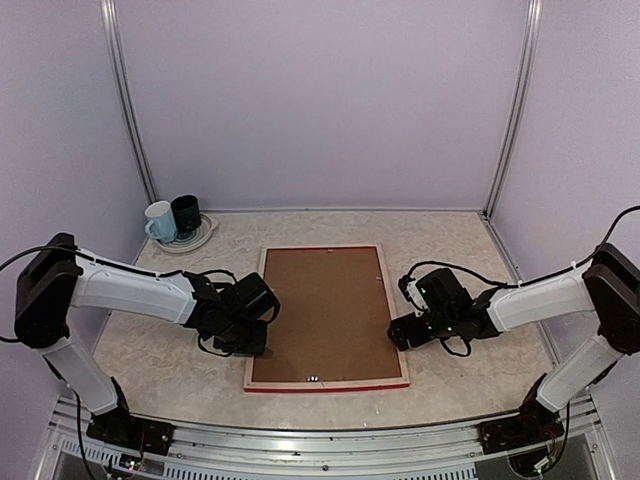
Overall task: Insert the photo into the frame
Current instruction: Press the fastener onto the backboard.
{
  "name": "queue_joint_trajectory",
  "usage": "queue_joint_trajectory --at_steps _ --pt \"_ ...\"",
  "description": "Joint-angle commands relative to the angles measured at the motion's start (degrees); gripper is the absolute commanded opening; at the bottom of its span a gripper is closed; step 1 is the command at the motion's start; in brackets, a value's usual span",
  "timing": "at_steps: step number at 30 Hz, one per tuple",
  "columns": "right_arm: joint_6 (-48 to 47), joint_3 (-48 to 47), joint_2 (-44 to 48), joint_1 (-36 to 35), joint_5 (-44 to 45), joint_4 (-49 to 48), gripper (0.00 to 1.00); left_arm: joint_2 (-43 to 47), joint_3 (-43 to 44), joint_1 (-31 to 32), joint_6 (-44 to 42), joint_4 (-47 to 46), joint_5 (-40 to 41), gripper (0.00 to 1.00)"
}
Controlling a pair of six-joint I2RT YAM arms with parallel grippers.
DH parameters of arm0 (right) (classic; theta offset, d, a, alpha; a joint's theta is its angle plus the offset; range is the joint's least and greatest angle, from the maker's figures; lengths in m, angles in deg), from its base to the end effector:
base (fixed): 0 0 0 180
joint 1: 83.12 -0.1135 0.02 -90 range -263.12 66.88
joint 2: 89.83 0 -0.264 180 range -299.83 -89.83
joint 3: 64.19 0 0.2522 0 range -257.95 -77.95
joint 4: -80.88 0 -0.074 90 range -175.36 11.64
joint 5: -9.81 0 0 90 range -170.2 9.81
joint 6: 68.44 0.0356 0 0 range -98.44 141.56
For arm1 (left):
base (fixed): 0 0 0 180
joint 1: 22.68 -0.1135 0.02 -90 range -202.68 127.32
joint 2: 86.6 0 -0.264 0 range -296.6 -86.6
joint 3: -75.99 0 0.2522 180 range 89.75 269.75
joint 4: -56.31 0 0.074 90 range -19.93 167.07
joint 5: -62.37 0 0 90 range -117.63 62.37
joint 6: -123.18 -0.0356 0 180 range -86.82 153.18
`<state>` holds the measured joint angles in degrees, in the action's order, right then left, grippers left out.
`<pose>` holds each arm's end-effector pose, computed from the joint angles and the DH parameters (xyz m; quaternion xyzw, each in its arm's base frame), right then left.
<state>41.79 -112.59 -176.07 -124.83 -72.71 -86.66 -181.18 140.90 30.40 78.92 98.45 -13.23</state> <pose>0.2059 0.1773 0.1381 -0.1531 0.9263 0.1218 0.3221 0.1837 -0.2298 0.1488 0.0429 0.9789 -0.0386 0.1960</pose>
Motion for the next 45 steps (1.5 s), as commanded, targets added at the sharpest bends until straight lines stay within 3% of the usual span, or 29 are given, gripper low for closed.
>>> queue_joint_trajectory --at_steps 1,19,32,45 --pt "-0.6 -0.8 -1.7 0.4 -3.9 -0.9 0.92 -4.0 0.4 0.5 -1.6 1.3 0.2 0.43" --pt "-1.1 -0.1 -3.4 0.5 -15.9 -5.6 0.89 -8.1 2.9 3.5 -3.3 -0.2 -4.2 0.46" --pt "-1.3 0.2 -3.0 0.4 -17.4 -6.1 0.87 -8.8 3.7 3.9 -3.0 -1.4 -5.6 0.51" --pt "-1.1 -0.4 -3.7 0.3 -15.2 -4.8 0.87 0.2 3.4 0.8 -2.4 1.3 -4.6 0.54"
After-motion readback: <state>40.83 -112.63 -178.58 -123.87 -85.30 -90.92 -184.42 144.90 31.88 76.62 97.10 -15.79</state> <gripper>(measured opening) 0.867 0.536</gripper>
